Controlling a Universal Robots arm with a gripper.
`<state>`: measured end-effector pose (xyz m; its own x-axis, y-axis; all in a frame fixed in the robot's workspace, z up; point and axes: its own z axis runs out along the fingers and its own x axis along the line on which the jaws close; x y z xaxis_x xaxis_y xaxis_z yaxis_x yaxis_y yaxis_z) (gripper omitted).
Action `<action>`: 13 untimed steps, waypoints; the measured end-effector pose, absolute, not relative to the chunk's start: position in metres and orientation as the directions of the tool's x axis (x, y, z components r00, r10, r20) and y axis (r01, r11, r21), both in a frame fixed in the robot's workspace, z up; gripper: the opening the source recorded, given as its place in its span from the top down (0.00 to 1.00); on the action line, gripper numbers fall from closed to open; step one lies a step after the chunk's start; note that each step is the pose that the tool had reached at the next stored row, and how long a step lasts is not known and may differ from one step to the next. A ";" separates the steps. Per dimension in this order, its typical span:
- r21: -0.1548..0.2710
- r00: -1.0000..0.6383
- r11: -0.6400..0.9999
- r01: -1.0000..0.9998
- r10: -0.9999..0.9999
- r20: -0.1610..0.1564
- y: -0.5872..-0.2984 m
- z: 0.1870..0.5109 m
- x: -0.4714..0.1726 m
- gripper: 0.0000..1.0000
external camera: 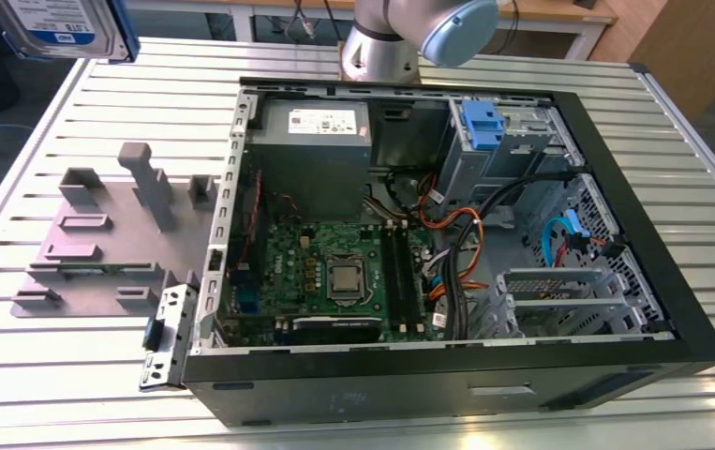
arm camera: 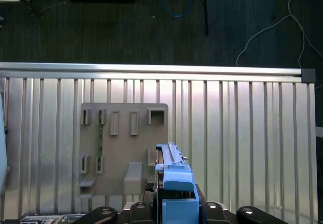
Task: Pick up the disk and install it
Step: 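Pick up the disk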
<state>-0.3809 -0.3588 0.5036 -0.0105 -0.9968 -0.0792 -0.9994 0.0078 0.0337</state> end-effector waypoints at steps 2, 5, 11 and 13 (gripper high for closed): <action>0.034 -0.010 0.008 -0.999 -0.997 -0.079 -0.359 0.504 -0.380 0.63; 0.034 -0.010 0.008 -0.999 -0.997 -0.079 -0.359 0.504 -0.380 0.63; 0.034 -0.010 0.008 -0.999 -0.997 -0.079 -0.359 0.504 -0.378 0.63; 0.034 -0.010 0.008 -0.999 -0.997 -0.079 -0.359 0.504 -0.377 0.63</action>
